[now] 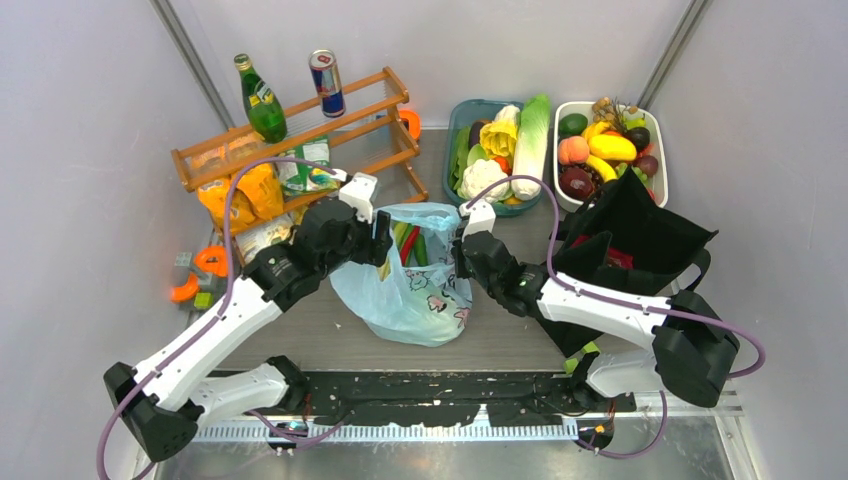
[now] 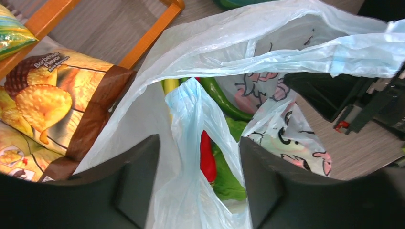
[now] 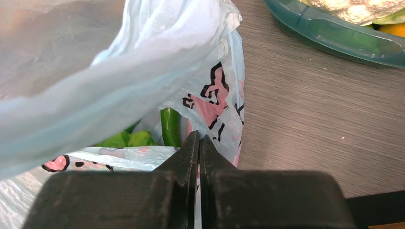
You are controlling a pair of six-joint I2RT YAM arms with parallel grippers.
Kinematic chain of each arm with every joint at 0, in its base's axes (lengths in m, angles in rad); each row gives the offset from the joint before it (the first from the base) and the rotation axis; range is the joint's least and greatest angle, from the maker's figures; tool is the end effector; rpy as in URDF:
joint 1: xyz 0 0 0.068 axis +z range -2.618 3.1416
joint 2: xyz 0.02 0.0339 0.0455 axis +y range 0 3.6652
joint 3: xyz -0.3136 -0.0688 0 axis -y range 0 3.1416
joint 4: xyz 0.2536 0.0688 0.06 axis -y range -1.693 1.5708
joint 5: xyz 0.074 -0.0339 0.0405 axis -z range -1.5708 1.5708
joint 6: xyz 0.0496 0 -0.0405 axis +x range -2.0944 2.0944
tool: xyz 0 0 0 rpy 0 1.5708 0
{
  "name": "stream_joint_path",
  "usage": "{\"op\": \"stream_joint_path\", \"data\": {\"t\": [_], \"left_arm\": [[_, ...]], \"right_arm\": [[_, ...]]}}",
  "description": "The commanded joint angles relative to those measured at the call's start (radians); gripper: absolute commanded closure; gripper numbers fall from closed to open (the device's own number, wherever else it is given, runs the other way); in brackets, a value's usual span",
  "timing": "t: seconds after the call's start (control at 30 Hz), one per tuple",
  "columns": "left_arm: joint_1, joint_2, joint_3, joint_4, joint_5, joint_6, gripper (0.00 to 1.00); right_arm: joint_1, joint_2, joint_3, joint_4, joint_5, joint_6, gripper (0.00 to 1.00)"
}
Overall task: Untie the knot of the grocery bags and take out the mixed food
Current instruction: Pick up the fake vegetable from the takeout bag.
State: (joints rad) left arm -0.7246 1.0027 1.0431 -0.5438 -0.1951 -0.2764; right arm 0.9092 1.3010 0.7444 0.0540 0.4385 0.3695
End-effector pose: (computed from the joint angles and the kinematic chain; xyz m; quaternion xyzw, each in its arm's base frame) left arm 0.1634 -0.1318 0.3889 0.1421 0.8464 -0.1694 0.4844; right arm 0.1933 0.2140 0.2754 -0.1173 0.8392 0.1462 0.5104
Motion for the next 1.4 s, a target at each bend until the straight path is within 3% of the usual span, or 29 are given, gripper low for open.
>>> {"op": "stream_joint_path", "data": {"t": [0.0,0.1,0.17,0.2,0.23,0.3,0.5,0.67,0.9,1.23,1.27,1.33,1.37], "left_arm": [[-0.002,0.032,0.028,0.003,-0.021,0.018,0.42],[-0.002,0.025,0.005,0.028,-0.025,0.017,0.48],[-0.002,0.016,-0.007,0.041,-0.016,0.024,0.59],[-0.002,0.009,-0.011,0.047,0.002,0.031,0.67],[-0.002,-0.002,-0.017,0.057,0.033,0.047,0.83],[-0.003,-0.036,-0.043,0.091,0.123,0.078,1.0],[-0.002,-0.225,-0.172,0.195,0.485,0.114,1.0],[-0.002,-0.34,-0.208,0.123,0.783,0.069,1.0],[-0.002,-0.309,-0.199,-0.134,1.016,0.055,1.0],[-0.002,-0.312,-0.172,-0.341,1.303,0.111,1.0],[-0.002,-0.318,-0.166,-0.345,1.302,0.11,1.0],[-0.002,-0.327,-0.159,-0.348,1.252,0.105,1.0],[-0.002,-0.334,-0.159,-0.342,1.225,0.101,1.0]], "right_arm": [[0.005,-0.032,0.011,0.031,-0.001,0.012,0.95],[0.004,-0.046,0.021,0.024,-0.004,0.011,0.95],[0.005,-0.055,0.025,0.022,-0.004,0.011,0.95],[0.005,-0.057,0.029,0.02,-0.004,0.01,0.95],[0.004,-0.058,0.034,0.018,-0.006,0.009,0.95],[-0.002,-0.055,0.048,0.012,-0.017,0.003,0.95],[-0.061,-0.035,0.091,-0.018,-0.058,-0.007,0.95],[-0.106,-0.006,0.116,-0.014,-0.104,-0.014,0.95],[-0.168,0.038,0.148,0.014,-0.167,-0.013,0.95],[-0.222,0.036,0.184,-0.002,-0.199,-0.011,0.95],[-0.224,0.027,0.184,-0.006,-0.203,-0.012,0.93],[-0.224,-0.01,0.178,-0.02,-0.234,-0.026,0.77],[-0.224,-0.046,0.169,-0.025,-0.268,-0.04,0.61]]}}
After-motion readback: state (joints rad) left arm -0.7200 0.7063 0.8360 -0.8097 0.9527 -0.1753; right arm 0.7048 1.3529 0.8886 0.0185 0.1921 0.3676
